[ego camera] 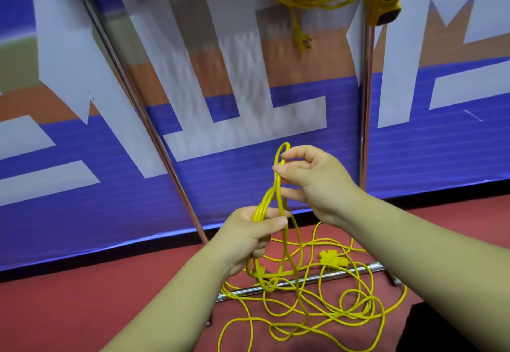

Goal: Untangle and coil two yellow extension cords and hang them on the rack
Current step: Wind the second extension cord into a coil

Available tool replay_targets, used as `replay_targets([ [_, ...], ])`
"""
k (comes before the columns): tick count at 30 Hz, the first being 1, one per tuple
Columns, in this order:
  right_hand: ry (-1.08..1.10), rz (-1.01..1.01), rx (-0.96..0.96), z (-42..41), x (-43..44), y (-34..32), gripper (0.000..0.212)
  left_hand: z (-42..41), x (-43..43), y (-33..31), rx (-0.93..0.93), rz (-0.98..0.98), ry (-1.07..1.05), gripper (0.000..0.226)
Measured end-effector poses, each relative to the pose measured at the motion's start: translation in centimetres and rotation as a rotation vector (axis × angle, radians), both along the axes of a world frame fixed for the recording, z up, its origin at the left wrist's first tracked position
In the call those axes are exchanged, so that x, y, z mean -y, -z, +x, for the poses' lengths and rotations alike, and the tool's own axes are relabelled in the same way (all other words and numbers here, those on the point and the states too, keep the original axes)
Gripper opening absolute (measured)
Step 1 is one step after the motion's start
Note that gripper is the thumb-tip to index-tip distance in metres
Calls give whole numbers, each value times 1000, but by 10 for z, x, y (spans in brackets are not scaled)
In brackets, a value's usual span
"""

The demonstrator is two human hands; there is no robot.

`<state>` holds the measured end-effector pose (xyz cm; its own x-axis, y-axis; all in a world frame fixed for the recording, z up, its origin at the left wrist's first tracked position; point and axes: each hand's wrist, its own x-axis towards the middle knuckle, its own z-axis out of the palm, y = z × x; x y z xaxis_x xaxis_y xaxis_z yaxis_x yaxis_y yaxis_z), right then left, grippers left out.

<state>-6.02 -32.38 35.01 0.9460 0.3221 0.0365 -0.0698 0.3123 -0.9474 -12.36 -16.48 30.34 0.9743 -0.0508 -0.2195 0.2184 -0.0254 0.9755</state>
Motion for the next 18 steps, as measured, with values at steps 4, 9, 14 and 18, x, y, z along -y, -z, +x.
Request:
replay_targets([
  [4,4,18,-3,0,1,1,17,1,7,-1,27,46,5,8],
  [9,7,-126,223,0,10,5,17,3,-10,-25,99,-95,-145,28],
  [14,-169,-556,415,-1,13,35,23,-6,-36,-56,236,-318,-288,22],
  [18,-317,-671,373,-7,5,57,26,-10,-45,-68,291,-463,-326,13],
])
